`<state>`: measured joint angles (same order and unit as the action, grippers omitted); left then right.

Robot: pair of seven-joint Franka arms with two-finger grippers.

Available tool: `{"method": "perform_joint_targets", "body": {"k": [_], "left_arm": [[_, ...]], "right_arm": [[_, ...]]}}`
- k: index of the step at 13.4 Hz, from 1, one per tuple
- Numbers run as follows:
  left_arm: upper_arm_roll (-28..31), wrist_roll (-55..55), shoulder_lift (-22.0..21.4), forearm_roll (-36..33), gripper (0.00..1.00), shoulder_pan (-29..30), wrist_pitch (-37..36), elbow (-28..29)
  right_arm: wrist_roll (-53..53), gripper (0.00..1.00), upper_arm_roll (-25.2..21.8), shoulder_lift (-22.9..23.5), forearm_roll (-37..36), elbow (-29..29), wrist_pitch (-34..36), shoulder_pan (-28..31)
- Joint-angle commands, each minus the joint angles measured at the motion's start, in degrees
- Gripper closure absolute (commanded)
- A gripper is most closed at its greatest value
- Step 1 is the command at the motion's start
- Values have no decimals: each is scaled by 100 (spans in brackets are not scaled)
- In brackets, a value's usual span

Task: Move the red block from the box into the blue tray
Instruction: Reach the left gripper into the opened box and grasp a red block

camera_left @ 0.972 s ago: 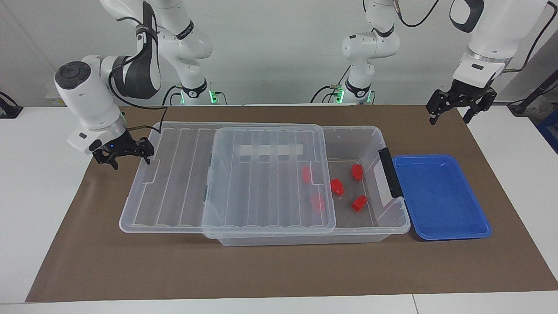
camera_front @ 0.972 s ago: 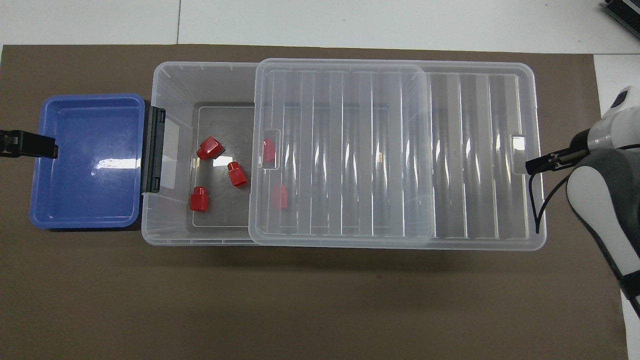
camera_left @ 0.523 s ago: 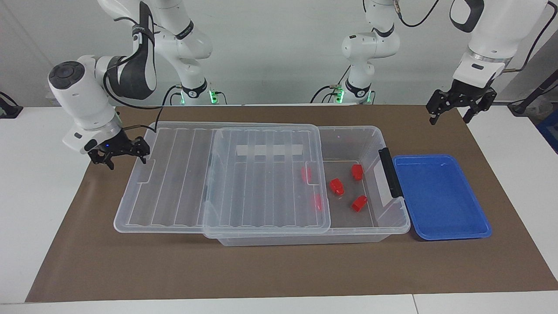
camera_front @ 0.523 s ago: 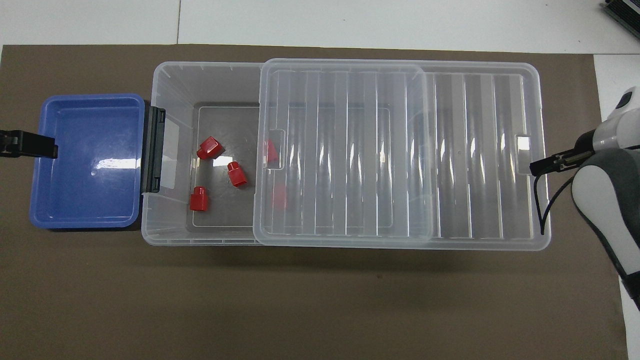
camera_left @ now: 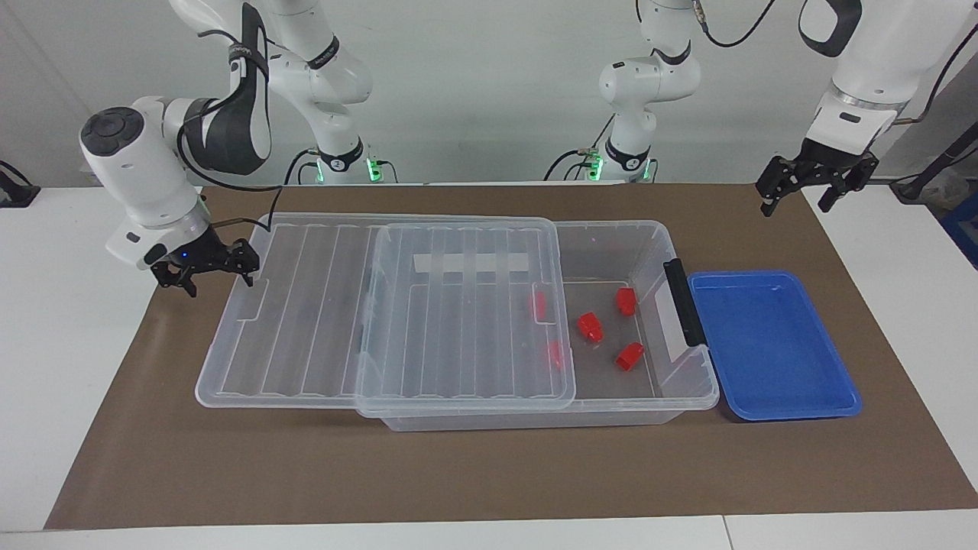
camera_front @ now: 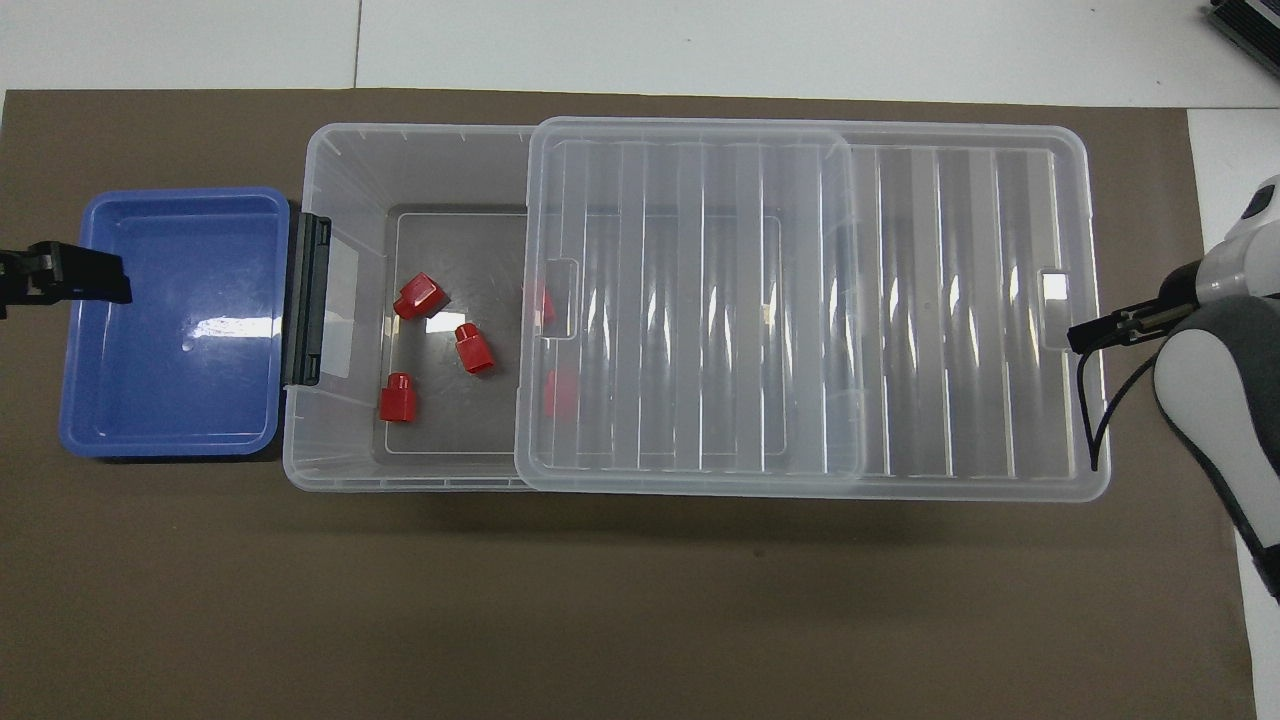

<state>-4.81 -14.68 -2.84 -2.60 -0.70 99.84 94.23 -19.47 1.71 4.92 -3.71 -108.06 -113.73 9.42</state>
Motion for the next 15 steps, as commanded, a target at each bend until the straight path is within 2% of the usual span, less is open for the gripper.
{"method": "perform_joint_targets", "body": {"k": [1,5,8,11,13,15], "left_arm": [[42,-1691,20,23,0,-702,483,253],[51,-2352,572,-144,0,-1248,1053,735],[51,-3250,829,-426,0,-1565,2475,1622],[60,-3539,1478,-748,0,-1864,2750,1563],[59,-3673,1768,-970,0,-1873,3110,1633],[60,-3726,1989,-988,0,-1873,3461,1694]], "right_arm": [[-119,0,49,-96,19,-93,-36,165],[486,0,154,-289,55,30,26,34],[1364,0,155,-535,72,48,87,-220],[2716,0,155,-712,72,214,393,-668],[3281,0,155,-659,72,565,824,-1002],[3555,0,163,-607,63,977,1254,-1074]]}}
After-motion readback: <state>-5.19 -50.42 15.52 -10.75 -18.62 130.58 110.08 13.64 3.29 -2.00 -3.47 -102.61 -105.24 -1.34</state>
